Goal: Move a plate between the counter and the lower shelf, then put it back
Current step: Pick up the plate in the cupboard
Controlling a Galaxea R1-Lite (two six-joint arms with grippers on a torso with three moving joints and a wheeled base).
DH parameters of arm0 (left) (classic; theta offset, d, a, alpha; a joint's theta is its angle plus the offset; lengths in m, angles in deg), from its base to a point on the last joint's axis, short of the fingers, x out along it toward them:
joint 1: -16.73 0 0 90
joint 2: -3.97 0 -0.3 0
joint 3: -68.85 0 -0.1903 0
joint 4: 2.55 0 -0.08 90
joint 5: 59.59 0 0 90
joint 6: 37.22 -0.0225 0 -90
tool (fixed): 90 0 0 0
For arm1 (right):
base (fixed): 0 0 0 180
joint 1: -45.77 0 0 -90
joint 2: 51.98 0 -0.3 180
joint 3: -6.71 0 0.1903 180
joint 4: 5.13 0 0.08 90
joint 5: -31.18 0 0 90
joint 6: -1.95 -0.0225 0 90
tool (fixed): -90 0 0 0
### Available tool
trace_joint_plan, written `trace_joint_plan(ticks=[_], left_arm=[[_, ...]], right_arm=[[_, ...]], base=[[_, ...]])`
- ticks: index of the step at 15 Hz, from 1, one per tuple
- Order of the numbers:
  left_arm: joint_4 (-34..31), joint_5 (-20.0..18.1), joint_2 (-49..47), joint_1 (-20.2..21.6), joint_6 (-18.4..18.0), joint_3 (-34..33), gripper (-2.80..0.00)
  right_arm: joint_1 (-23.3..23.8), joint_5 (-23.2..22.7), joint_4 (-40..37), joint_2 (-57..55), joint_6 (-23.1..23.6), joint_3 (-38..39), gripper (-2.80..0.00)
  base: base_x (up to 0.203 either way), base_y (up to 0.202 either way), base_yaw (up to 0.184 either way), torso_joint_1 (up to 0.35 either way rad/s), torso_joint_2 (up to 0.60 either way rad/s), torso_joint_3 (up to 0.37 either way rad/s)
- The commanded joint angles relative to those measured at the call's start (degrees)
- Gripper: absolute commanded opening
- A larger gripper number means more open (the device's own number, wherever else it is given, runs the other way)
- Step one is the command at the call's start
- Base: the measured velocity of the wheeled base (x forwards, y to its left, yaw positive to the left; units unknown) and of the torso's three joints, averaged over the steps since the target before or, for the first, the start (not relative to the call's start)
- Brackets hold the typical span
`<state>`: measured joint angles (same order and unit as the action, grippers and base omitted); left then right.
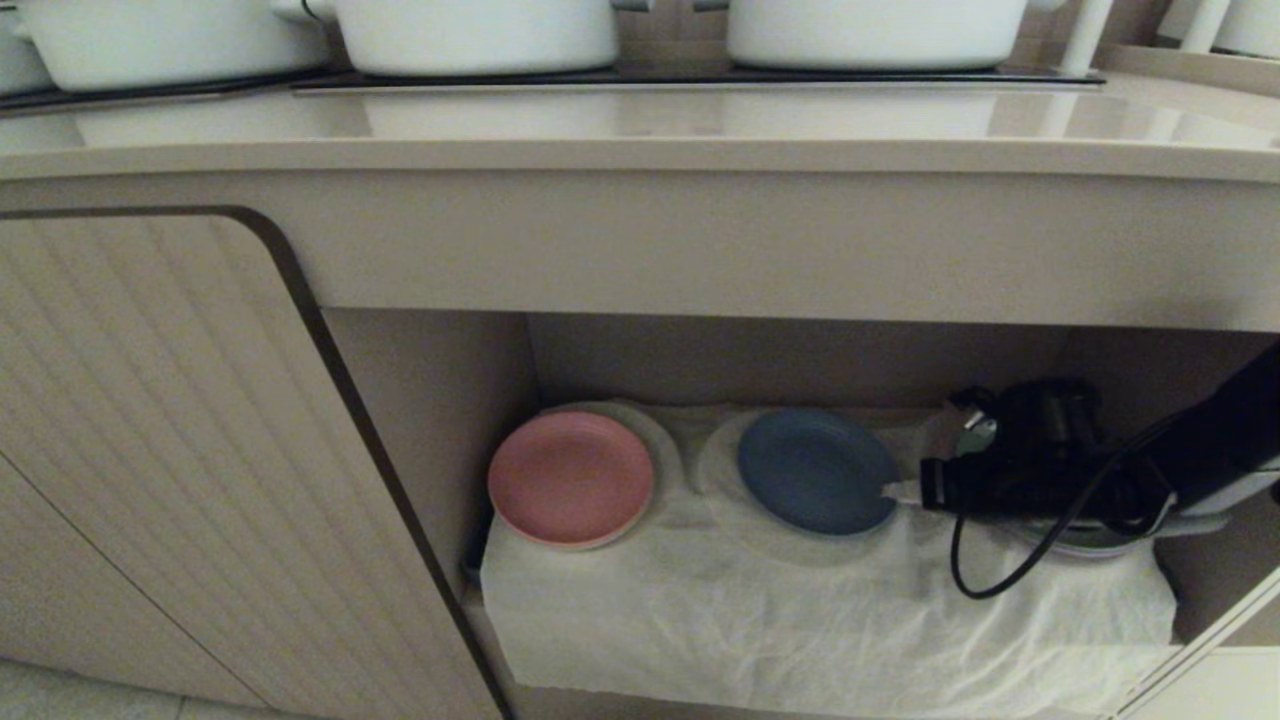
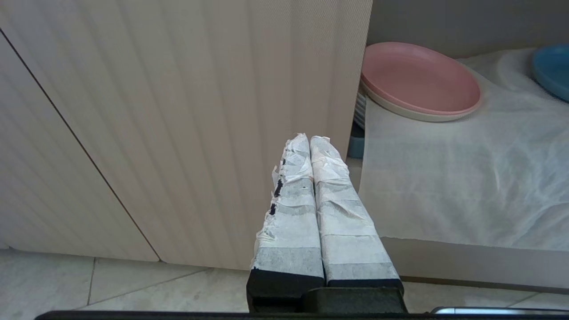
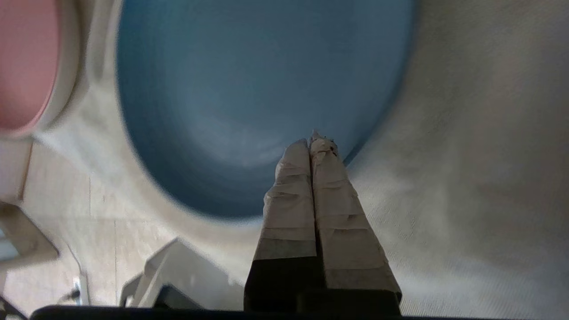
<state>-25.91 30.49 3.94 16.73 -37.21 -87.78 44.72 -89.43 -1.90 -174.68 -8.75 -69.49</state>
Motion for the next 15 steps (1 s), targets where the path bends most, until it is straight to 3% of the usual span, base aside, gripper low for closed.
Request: trace_joint_plan(ticks=[1,3,4,5,15], left_arm=[[0.0,0.01,0.02,0.0,0.05,0.0,-2.8],[0.0,0.01,0.02,0.0,0.01,0.0,-2.8],[0.0,0.01,0.02,0.0,-0.01,0.0,-2.8],[0.0,0.01,0.02,0.0,0.08,0.0,-2.8],[0.0,0.01,0.02,0.0,0.02,0.0,-2.8]], right_arm=[[-0.09,-0.07,0.21,-1.32,-0.71,-1.47,-2.8],[-0.09,-0.06,0.21,-1.67,-0.93,-1.75,-2.8],[-0.09,-0.06,0.14,-1.76,-0.99,-1.75,-2.1],[-0.09,-0.06,0.16,-1.85,-0.99,-1.66,0.0],[-0.09,-0.33,1.09,-1.15,-0.9,-3.86,0.0]], base=[[0.0,0.0,0.0,0.0,0.0,0.0],[0.0,0.0,0.0,0.0,0.0,0.0],[0.0,0.0,0.0,0.0,0.0,0.0],[0.0,0.0,0.0,0.0,0.0,0.0],[0.0,0.0,0.0,0.0,0.0,0.0]])
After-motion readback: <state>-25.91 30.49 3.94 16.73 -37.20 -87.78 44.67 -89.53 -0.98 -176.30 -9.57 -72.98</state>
